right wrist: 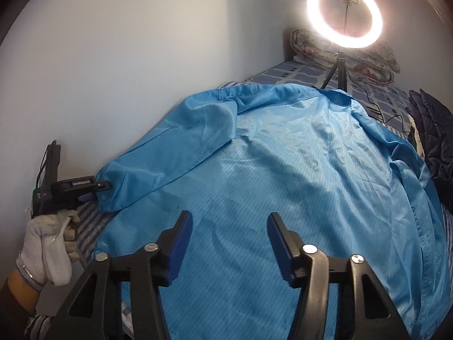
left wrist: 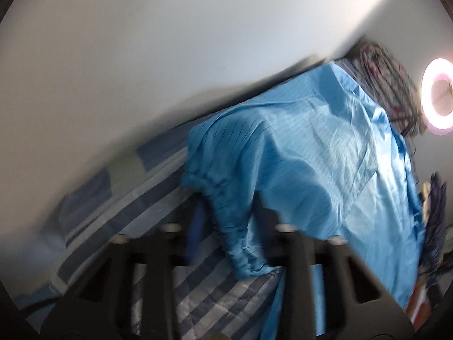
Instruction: Fold large clothes
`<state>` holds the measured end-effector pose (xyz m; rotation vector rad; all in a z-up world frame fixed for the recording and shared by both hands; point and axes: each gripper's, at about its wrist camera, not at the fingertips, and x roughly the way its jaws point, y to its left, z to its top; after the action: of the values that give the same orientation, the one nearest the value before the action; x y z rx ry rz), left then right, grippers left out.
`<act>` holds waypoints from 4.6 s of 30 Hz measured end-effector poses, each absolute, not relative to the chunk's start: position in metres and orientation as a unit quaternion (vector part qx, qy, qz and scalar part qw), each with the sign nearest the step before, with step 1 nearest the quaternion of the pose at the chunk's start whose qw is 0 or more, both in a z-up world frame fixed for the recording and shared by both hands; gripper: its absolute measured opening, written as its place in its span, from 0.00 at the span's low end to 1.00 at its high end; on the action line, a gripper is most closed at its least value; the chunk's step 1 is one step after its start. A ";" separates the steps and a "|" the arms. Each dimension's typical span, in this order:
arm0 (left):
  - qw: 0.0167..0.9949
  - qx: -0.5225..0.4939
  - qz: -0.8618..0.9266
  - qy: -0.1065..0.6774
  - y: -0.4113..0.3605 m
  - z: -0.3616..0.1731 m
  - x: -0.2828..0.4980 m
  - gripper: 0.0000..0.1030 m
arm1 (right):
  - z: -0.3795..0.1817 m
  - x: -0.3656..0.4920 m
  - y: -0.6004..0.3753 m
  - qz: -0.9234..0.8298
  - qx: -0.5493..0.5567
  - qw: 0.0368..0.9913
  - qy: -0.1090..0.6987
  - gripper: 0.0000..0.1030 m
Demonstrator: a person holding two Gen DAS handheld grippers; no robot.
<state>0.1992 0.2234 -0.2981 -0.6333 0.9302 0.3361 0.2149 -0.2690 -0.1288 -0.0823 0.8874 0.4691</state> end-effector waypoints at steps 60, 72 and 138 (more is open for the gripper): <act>0.951 0.136 0.010 0.278 0.121 -0.204 0.147 0.07 | -0.129 0.422 -0.053 0.278 0.068 0.782 0.553 0.00; 0.948 0.190 -0.012 0.255 0.122 -0.186 0.115 0.07 | -0.091 0.377 -0.139 0.291 0.131 0.801 0.507 0.00; 0.853 -0.143 -0.082 0.495 0.179 -0.277 0.128 0.00 | -0.229 0.254 -0.187 0.271 0.051 0.731 0.624 0.05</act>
<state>0.1276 0.1794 -0.2769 -0.3003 1.0406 -0.1723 0.2538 -0.1870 -0.2293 0.1127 1.3725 0.5967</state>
